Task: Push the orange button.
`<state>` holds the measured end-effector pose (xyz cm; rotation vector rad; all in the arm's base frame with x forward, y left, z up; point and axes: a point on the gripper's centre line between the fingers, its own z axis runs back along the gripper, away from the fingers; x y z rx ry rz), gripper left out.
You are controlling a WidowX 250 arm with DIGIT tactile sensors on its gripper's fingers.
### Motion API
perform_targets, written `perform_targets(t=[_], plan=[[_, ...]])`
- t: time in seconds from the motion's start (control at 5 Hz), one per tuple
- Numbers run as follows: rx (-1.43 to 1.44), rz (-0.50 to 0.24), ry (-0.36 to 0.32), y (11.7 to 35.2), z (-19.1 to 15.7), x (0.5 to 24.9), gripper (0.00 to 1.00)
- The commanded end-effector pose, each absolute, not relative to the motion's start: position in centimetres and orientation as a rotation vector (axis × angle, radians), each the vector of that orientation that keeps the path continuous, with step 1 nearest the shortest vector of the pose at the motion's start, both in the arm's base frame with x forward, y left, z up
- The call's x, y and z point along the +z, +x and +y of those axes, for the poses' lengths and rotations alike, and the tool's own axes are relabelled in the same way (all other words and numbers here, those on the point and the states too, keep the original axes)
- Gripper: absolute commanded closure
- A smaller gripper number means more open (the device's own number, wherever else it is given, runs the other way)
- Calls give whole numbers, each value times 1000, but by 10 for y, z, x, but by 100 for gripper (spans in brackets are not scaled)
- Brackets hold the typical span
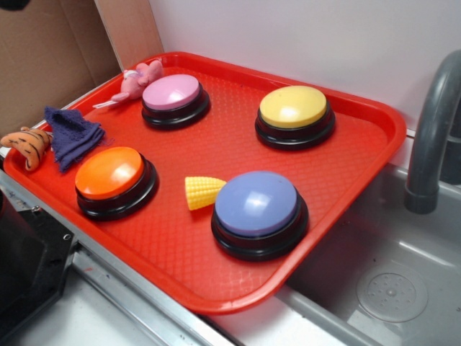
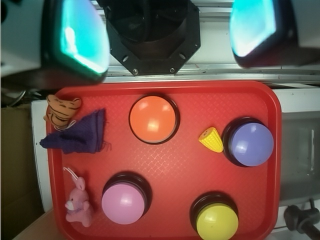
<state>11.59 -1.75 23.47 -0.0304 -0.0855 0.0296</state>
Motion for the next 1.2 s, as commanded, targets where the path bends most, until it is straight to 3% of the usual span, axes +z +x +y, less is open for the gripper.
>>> perform_targets(t=[0.0, 0.4, 0.6, 0.8, 1.0], plan=[[30, -86, -30, 116, -18, 235, 0], [-25, -73, 210, 140, 14, 144, 0], [-28, -58, 226, 151, 19, 110, 0], [-66, -42, 152, 166, 15, 73, 0], [-66, -7, 77, 163, 14, 51, 0]])
